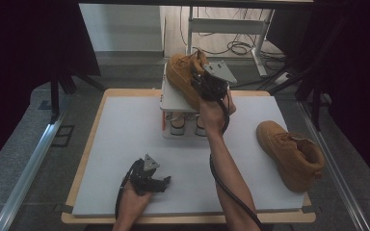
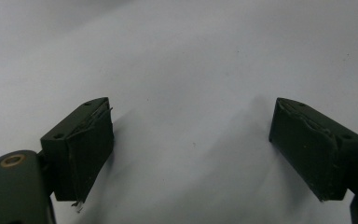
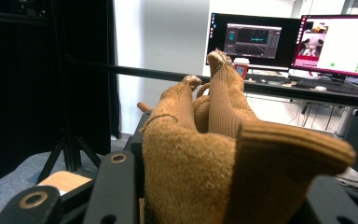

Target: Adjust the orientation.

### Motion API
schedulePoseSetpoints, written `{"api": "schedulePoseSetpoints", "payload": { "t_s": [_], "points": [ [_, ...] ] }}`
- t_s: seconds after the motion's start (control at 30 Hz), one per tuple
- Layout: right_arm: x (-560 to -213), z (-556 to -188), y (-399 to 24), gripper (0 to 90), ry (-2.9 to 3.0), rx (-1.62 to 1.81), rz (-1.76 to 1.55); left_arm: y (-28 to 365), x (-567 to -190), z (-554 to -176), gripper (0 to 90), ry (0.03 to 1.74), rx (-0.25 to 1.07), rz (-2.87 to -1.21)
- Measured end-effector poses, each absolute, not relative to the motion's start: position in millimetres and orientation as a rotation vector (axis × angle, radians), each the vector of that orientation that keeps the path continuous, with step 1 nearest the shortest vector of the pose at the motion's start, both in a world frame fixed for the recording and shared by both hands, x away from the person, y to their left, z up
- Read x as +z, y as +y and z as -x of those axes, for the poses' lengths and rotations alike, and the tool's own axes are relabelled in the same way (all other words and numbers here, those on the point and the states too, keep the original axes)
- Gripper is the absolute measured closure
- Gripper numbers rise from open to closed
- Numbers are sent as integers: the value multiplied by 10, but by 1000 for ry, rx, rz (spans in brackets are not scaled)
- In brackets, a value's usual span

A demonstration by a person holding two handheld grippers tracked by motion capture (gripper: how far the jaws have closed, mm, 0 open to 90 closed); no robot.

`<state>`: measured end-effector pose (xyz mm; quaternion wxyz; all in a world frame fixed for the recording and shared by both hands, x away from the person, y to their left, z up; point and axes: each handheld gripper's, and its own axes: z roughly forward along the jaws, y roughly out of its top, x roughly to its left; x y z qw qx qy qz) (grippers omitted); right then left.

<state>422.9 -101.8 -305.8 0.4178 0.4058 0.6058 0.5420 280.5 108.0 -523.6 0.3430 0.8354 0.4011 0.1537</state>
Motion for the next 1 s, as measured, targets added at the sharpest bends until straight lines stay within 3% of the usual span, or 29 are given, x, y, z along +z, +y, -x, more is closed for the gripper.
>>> {"api": "schedulePoseSetpoints", "payload": {
  "t_s": [0.37, 0.63, 1.0],
  "points": [
    [-3129, -4368, -930, 539, 1524, 1381, -1048, 1080, -5238, -2804, 139, 1040, 401, -2171],
    [-3206, -4366, -1065, 330, 1571, 1422, -1086, 1078, -5240, -2804, 139, 1040, 401, -2168],
    [-3237, -4394, -1116, 146, 1641, 1415, -1006, 1078, -5238, -2803, 140, 1040, 401, -2170]
  ]
}}
